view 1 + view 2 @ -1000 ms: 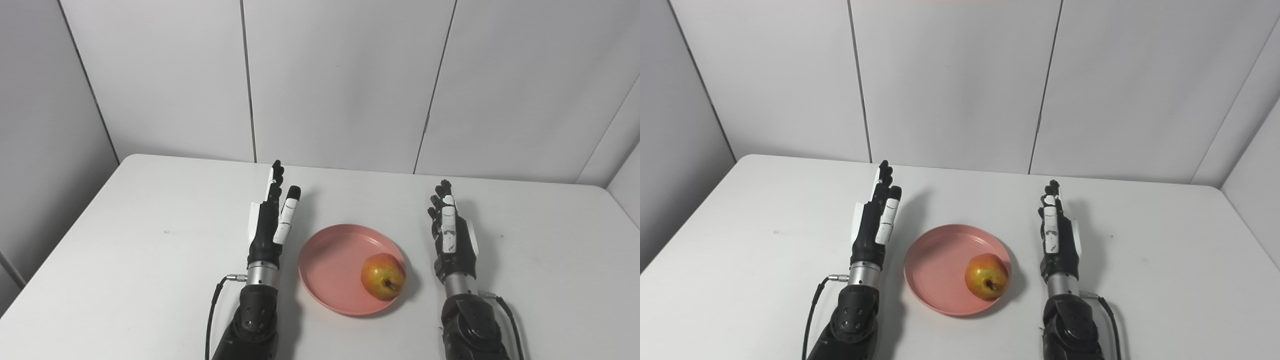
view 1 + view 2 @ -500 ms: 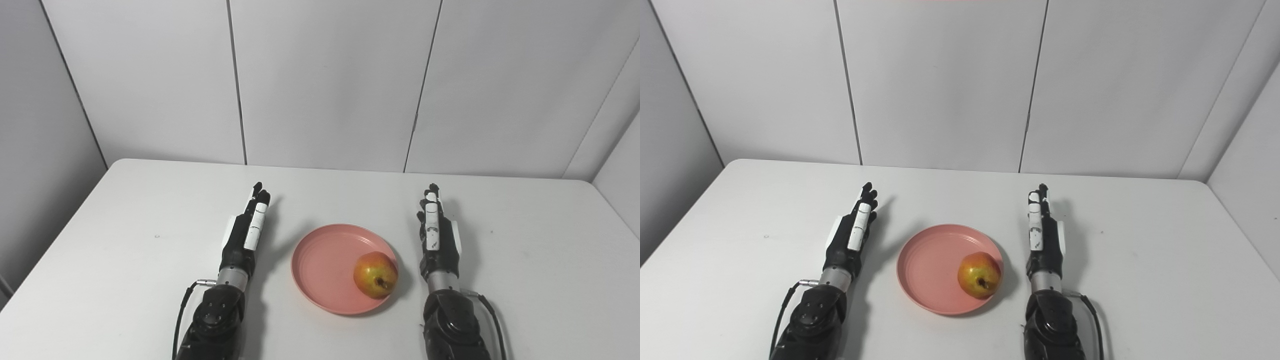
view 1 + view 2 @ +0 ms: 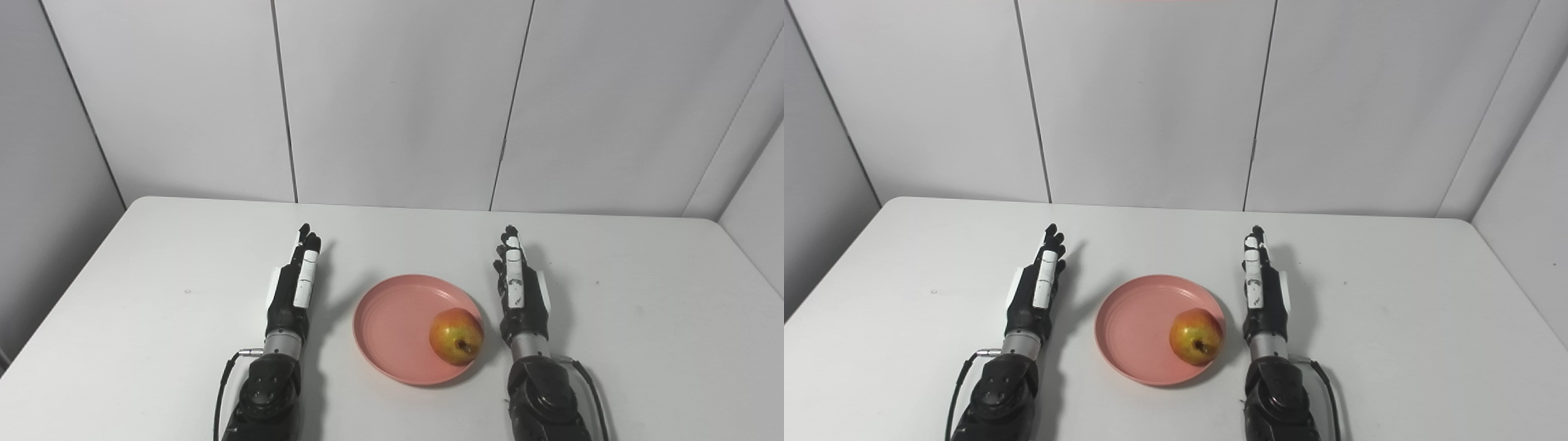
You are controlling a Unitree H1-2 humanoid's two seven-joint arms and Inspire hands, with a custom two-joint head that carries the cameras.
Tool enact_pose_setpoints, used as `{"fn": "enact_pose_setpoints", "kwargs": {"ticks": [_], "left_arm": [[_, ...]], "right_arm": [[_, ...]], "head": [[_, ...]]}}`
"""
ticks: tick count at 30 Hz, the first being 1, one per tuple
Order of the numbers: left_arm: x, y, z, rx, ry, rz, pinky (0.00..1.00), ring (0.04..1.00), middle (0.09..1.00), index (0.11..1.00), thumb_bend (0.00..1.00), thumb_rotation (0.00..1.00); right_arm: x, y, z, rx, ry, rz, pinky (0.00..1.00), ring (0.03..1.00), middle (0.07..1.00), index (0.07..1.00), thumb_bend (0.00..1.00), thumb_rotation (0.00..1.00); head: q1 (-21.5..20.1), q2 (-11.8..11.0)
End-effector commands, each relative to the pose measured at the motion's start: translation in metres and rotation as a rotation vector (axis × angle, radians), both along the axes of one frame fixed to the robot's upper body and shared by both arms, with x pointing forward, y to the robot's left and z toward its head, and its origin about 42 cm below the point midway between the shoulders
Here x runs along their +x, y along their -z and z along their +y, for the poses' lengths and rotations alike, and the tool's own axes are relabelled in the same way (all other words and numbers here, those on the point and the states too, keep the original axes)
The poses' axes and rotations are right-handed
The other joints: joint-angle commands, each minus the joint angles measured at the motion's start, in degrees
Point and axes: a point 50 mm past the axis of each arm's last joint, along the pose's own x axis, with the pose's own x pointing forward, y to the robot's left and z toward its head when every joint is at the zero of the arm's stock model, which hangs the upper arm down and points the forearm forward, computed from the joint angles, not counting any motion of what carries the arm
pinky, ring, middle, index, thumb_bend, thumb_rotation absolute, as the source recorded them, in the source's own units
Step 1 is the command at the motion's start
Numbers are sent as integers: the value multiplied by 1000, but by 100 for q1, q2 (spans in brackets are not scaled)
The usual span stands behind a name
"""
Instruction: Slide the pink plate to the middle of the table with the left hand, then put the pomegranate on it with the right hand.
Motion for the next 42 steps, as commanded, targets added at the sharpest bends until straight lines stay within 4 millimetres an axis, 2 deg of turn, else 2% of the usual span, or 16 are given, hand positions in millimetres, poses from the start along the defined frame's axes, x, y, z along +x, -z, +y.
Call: {"fn": "enact_pose_setpoints", "kwargs": {"ticks": [1,8,19,32,42], "left_arm": [[-1,3,-3,11,-19,-4,1000,1000,1000,1000,918,1000],[-2,5,-6,19,-22,-10,1000,1000,1000,1000,902,1000],[-3,2,-8,-2,-13,-2,1000,1000,1000,1000,914,992],[-3,2,-7,-3,-7,-2,1000,1000,1000,1000,873,996],[-3,2,-7,4,-7,-2,1000,1000,1000,1000,884,995]], "right_arm": [[-14,23,-5,-16,-11,66,1000,1000,982,974,860,1000],[-16,25,-8,-41,-24,61,1000,1000,973,965,821,1000],[-18,28,-10,-42,-26,67,1000,1000,967,937,838,1000],[-20,30,-12,3,-8,79,1000,1000,968,959,814,1000],[-20,30,-12,-10,-6,71,1000,1000,972,957,808,1000]], "head": [[20,-2],[68,2],[67,2],[85,3],[79,8]]}}
